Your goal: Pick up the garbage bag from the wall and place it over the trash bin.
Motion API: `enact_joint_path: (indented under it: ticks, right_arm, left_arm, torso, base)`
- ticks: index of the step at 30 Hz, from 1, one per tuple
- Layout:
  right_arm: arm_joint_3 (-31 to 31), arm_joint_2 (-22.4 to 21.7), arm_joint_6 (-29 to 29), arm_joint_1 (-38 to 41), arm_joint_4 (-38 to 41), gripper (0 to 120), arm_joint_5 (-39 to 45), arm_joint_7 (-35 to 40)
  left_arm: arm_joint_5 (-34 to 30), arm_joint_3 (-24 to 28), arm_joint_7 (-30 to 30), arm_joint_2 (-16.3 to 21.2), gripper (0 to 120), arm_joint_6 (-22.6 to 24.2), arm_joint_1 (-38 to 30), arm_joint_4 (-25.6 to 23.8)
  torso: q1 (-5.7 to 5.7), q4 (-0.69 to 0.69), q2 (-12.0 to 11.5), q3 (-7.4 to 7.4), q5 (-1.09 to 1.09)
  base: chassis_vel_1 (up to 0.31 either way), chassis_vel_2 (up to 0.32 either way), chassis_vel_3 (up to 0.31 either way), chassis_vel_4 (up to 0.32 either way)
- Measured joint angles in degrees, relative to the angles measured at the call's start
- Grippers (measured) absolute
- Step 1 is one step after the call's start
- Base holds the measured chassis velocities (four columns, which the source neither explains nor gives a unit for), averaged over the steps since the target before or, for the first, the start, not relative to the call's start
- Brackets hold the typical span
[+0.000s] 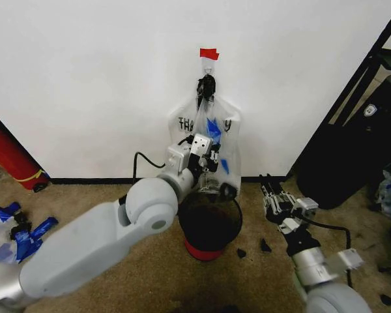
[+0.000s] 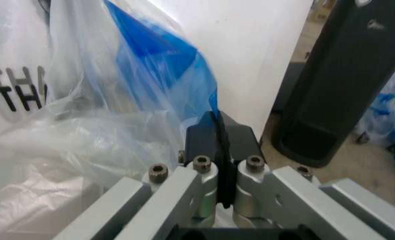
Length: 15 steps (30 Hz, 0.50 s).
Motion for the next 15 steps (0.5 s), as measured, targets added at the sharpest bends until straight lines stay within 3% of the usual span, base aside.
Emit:
enact_joint_path:
  ticks: [4,7,10,11,12,15]
  right_arm:
    - [2.1,-3.5,-1.3,-1.8,2.8,49,0.0,0.8]
    - [2.5,-6.7,-1.3,1.0,2.2,59,-0.8,2.0]
    - [2.0,-14.2,-0.4,7.9,-2.9,75,-4.8,1.9]
    - [1.8,-15.3,-0.2,8.8,-3.7,75,-5.2,1.8]
    - [0.7,-19.5,0.4,12.3,-6.5,84,-6.0,1.4]
    - [-0.9,-23.4,1.0,16.2,-9.5,90,-5.8,0.7]
  left_arm:
    - [0.4,-1.7,0.0,-0.3,0,-0.4,2.0,-1.0]
    - [0.5,-2.2,0.0,-0.5,0,-0.6,2.2,-1.1]
    - [0.4,-2.1,0.0,-1.2,0,-0.7,1.8,-0.7]
    - [0.4,-2.1,0.0,-1.3,0,-0.7,1.8,-0.7]
    - [0.3,-1.8,0.0,-1.6,0,-0.7,1.5,-0.4]
    - [0.3,-1.6,-0.1,-1.9,0,-0.7,1.4,-0.1]
  torso:
    - [0.00,0.02,0.0,0.00,0.00]
    - [0.00,0.02,0.0,0.00,0.00]
    - [0.00,0.04,0.0,0.00,0.02]
    - [0.00,0.04,0.0,0.00,0.02]
    - [0.00,0.04,0.0,0.01,0.02]
    - [0.00,0.02,0.0,0.01,0.01]
  base:
    - [0.000,0.000,0.000,0.000]
    - [0.000,0.000,0.000,0.000]
    - [0.000,0.000,0.000,0.000]
    - [0.000,0.000,0.000,0.000]
    - [0.000,0.000,0.000,0.000]
    - [0.000,0.000,0.000,0.000]
